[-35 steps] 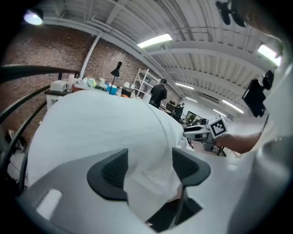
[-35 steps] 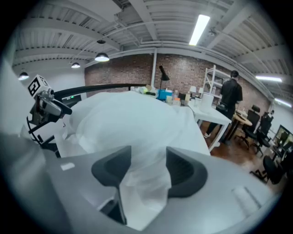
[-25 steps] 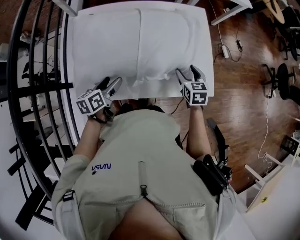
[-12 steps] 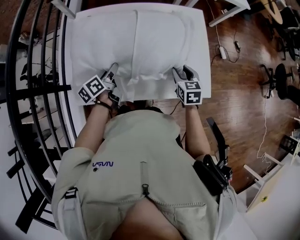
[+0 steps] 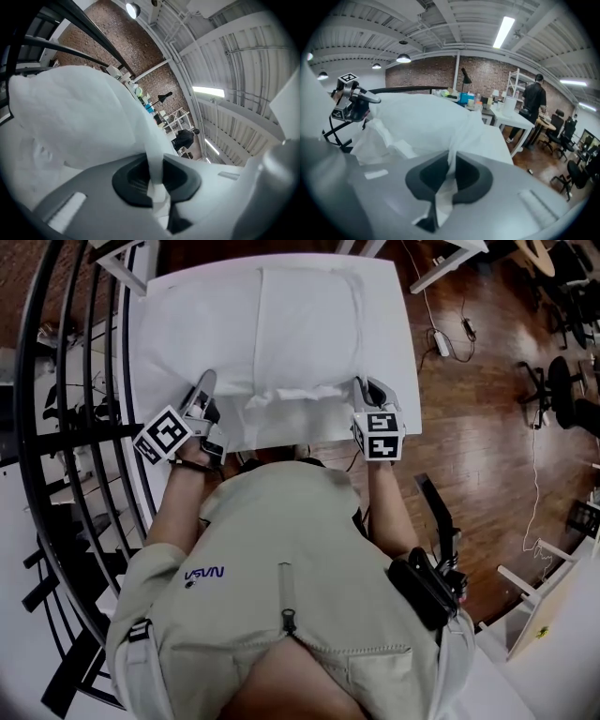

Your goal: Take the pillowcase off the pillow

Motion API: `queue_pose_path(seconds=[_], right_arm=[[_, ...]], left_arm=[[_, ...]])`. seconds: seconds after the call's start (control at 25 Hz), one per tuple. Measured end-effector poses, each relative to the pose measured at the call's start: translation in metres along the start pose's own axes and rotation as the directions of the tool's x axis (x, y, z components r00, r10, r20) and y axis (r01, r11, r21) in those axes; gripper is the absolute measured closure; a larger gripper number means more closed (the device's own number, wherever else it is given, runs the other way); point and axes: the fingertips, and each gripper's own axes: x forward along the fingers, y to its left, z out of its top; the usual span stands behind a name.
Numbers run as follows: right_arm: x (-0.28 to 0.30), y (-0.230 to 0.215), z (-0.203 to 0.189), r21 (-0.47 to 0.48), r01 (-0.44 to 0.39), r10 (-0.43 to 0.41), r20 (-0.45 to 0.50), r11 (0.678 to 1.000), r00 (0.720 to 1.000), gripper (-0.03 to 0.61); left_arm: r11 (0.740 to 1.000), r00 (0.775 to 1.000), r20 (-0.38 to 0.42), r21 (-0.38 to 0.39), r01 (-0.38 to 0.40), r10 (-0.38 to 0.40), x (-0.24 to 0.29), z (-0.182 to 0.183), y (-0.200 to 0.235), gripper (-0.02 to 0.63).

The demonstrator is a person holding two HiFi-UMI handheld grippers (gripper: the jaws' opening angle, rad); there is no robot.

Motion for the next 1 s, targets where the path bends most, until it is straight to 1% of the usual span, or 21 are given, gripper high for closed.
queue_pose_path(seconds=[0.12, 0.2, 0.28, 0.36, 0.44, 0.52, 0.6, 0.68, 0.72, 0.76, 0.8, 0.84, 0.92, 0.96, 1.0], right_arm=[[-0.01, -0.023, 0.004, 0.012, 0.078, -0.078, 0.01, 0.997, 0.997, 0.571], [-0.014, -0.042, 0.0, 0.022, 0.121, -0.121, 0.003, 0.992, 0.993, 0.571], [-0.016, -0.058, -0.002, 0.012, 0.168, -0.168, -0.009, 0.986, 0.986, 0.571], [-0.02, -0.083, -0.005, 0.021, 0.25, -0.25, -0.019, 0.968, 0.968, 0.572], [-0.028, -0.116, -0.012, 0.049, 0.326, -0.324, -0.032, 0.944, 0.945, 0.572], [-0.032, -0.14, -0.018, 0.048, 0.355, -0.353, -0.054, 0.933, 0.934, 0.572], [-0.028, -0.153, -0.019, 0.033, 0.373, -0.37, -0.068, 0.927, 0.927, 0.572], [-0.02, -0.162, -0.02, 0.051, 0.396, -0.391, -0.078, 0.917, 0.917, 0.572], [-0.015, -0.166, -0.02, 0.07, 0.402, -0.396, -0.085, 0.913, 0.914, 0.572], [-0.008, -0.168, -0.022, 0.096, 0.392, -0.384, -0.095, 0.915, 0.919, 0.572], [-0.001, -0.166, -0.023, 0.122, 0.36, -0.348, -0.108, 0.925, 0.931, 0.572], [0.006, -0.159, -0.024, 0.145, 0.307, -0.292, -0.119, 0.94, 0.949, 0.571], [0.015, -0.14, -0.025, 0.166, 0.177, -0.156, -0.132, 0.97, 0.979, 0.559], [0.015, -0.13, -0.024, 0.178, 0.116, -0.093, -0.131, 0.977, 0.987, 0.527], [0.014, -0.121, -0.023, 0.204, 0.063, -0.038, -0.123, 0.977, 0.992, 0.474]], left_arm=[[1.0, 0.999, 0.035, -0.001, 0.027, -0.027, -0.009, 0.024, -0.008, 0.584], [0.999, 0.998, 0.046, 0.002, 0.039, -0.039, -0.015, 0.038, -0.01, 0.584], [0.998, 0.997, 0.057, -0.002, 0.055, -0.055, -0.021, 0.048, -0.012, 0.584], [0.996, 0.992, 0.103, -0.033, 0.078, -0.074, -0.031, 0.064, -0.012, 0.587], [0.996, 0.986, 0.151, -0.038, 0.076, -0.069, -0.046, 0.086, -0.002, 0.588], [0.993, 0.984, 0.152, -0.053, 0.104, -0.095, -0.053, 0.096, -0.002, 0.588], [0.992, 0.985, 0.13, -0.04, 0.119, -0.112, -0.054, 0.096, -0.006, 0.588], [0.996, 0.988, 0.125, 0.005, 0.088, -0.088, -0.055, 0.095, 0.001, 0.588], [0.997, 0.989, 0.127, 0.015, 0.076, -0.078, -0.055, 0.093, 0.006, 0.587], [0.997, 0.989, 0.125, 0.007, 0.078, -0.079, -0.054, 0.088, 0.008, 0.586], [0.996, 0.99, 0.114, -0.012, 0.088, -0.086, -0.053, 0.081, 0.009, 0.586], [0.996, 0.992, 0.093, -0.026, 0.089, -0.086, -0.051, 0.072, 0.012, 0.583], [0.999, 0.999, 0.033, -0.013, 0.039, -0.039, -0.052, 0.053, 0.029, 0.558], [1.0, 1.0, 0.004, -0.002, 0.015, -0.015, -0.054, 0.044, 0.037, 0.532], [1.0, 1.0, -0.025, 0.011, -0.002, 0.003, -0.056, 0.037, 0.043, 0.501]])
